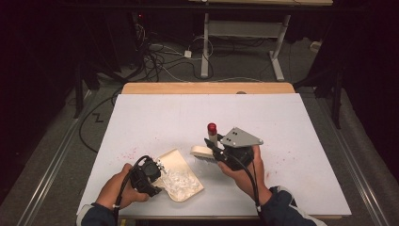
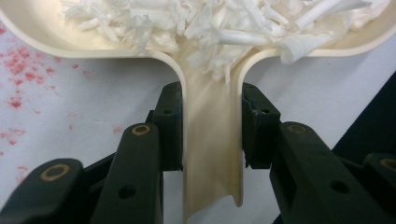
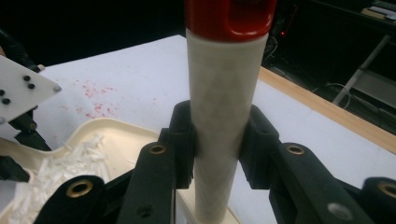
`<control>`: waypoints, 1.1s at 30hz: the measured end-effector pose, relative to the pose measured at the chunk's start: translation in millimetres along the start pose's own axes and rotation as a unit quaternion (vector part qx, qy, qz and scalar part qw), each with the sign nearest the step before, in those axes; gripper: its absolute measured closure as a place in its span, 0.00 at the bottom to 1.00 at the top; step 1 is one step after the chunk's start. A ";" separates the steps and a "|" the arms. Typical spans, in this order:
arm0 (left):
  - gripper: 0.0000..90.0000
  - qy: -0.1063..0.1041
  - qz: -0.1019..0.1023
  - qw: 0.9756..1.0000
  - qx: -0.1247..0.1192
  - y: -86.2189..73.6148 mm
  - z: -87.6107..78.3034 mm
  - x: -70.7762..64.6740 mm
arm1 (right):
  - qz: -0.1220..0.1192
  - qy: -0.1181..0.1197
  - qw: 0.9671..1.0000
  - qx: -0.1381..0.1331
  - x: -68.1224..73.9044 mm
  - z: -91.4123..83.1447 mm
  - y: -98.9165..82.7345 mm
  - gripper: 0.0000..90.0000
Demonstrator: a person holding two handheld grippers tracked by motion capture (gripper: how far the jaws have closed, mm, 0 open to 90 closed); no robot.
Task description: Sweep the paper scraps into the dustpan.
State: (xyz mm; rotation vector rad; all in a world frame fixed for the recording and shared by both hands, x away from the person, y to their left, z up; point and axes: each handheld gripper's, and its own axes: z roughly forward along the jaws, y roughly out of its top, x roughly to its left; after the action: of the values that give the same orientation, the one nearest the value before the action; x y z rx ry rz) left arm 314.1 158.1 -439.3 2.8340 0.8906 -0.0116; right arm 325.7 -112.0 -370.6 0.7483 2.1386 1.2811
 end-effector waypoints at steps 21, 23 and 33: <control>0.70 0.002 -0.001 1.000 0.008 3.2 3.4 -2.3 | -0.006 0.029 0.999 -0.036 2.8 -16.4 15.0 0.78; 0.70 0.003 0.000 1.000 0.010 3.6 3.5 -2.6 | -0.024 0.012 0.999 -0.023 0.2 -18.1 12.0 0.78; 0.70 0.005 0.002 1.000 0.013 4.9 3.9 -4.3 | -0.036 0.019 0.999 0.012 -3.0 -18.8 -2.5 0.78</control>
State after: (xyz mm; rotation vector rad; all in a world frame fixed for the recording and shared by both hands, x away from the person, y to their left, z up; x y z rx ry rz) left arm 313.6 151.0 -442.1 2.8624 0.8942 -0.0095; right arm 314.5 -126.4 -364.7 0.6563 2.1936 1.2447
